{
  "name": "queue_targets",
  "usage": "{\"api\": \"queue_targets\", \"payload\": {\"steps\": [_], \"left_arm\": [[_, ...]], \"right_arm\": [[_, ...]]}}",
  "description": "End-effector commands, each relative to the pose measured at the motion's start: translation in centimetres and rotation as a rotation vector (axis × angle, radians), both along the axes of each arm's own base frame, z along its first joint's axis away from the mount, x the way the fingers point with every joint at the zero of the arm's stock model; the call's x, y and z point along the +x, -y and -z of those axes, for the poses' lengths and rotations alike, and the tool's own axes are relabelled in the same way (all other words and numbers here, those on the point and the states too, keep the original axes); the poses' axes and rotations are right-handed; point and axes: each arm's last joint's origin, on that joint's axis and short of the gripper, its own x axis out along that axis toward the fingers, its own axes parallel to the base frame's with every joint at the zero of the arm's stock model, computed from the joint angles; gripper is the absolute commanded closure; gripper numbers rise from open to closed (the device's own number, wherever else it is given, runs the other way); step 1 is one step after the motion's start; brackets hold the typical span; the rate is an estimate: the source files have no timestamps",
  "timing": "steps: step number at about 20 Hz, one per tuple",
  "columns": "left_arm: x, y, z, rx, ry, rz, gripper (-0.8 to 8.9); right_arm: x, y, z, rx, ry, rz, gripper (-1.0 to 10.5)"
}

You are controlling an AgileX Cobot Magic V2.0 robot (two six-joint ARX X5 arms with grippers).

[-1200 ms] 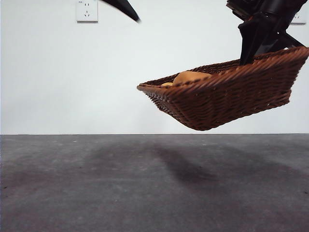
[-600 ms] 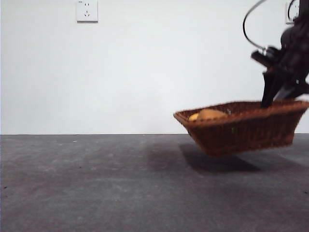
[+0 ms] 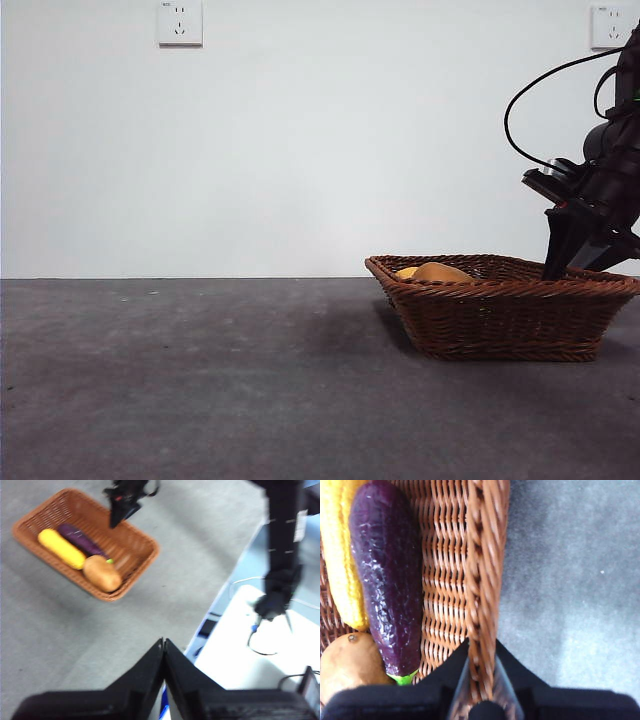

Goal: Help me put the vegetables on the table into the basket

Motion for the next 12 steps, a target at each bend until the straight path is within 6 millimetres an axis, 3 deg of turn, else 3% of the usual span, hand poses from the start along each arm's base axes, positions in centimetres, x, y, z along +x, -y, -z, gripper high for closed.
{"api": "queue_targets", "payload": {"steps": [1, 2, 3, 5, 8, 12], "left_arm": [[-0.7, -1.1, -0.4, -0.036, 0.002, 0.002, 8.19], [-1.2, -1.8, -0.8, -0.055, 0.015, 0.002, 8.18], [-1.7, -2.5, -1.1, -0.074, 0.027, 0.002, 8.18], [-2.7, -4.1, -1.6, -0.111, 0.056, -0.003, 8.18], [-4.1, -6.3, -2.3, -0.167, 0.093, -0.002, 8.18], [-5.5, -8.5, -2.8, -0.22, 0.129, 0.0, 8.18]], "right_arm": [[0.1, -0.2, 0.8, -0.031, -0.032, 0.005, 6.2], [-0.1, -0.1, 0.5, -0.054, -0.039, 0.014, 5.6], [-0.4, -0.1, -0.2, -0.074, -0.031, 0.015, 5.6], [-1.1, 0.0, -3.1, -0.138, 0.034, 0.028, 5.6], [-3.9, 0.0, -9.6, -0.201, 0.17, 0.072, 5.6], [-10.5, -0.5, -18.6, -0.226, 0.399, 0.108, 5.7]]}}
